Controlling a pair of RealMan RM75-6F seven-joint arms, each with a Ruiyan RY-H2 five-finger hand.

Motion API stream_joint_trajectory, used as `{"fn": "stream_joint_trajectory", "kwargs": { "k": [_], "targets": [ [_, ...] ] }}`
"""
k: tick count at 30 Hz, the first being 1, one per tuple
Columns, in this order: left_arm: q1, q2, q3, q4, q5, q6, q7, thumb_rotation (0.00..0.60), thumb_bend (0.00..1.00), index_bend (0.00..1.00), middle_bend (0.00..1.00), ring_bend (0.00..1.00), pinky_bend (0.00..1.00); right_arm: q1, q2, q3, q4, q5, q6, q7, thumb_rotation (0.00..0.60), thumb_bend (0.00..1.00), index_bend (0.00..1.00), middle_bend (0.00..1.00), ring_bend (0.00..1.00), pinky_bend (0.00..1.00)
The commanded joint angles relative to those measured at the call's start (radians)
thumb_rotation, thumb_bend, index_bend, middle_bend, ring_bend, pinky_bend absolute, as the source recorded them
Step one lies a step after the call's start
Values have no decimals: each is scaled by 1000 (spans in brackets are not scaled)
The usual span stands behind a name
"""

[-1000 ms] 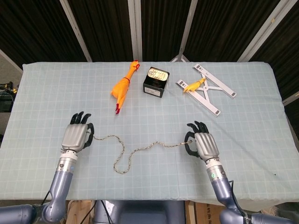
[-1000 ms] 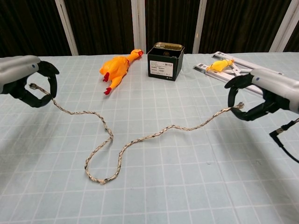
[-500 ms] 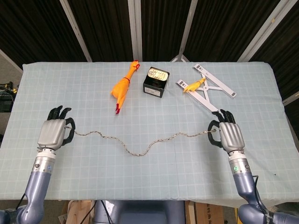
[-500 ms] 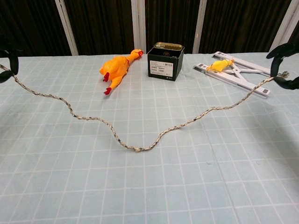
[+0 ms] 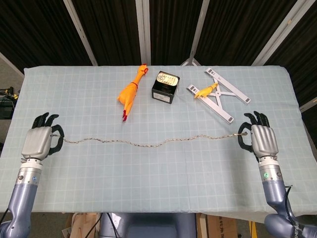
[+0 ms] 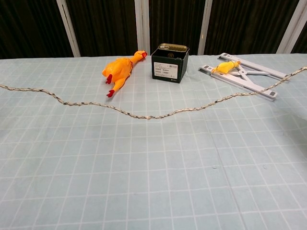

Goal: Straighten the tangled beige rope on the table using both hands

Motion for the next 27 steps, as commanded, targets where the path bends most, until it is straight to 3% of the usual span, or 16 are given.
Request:
{"fn": "stream_joint_trajectory", "kwargs": {
  "k": [1, 27],
  "targets": [
    [8, 9, 6, 13, 1, -6, -17, 600, 626, 608, 121, 0, 0, -8, 8, -5, 15, 1, -3, 15, 600, 494, 621, 196, 0, 0],
    [33, -59, 66, 107, 14, -24, -28, 600, 625, 609, 123, 0, 0, -49, -12, -53, 145, 9, -43, 105, 600, 494, 621, 196, 0, 0]
  ]
}}
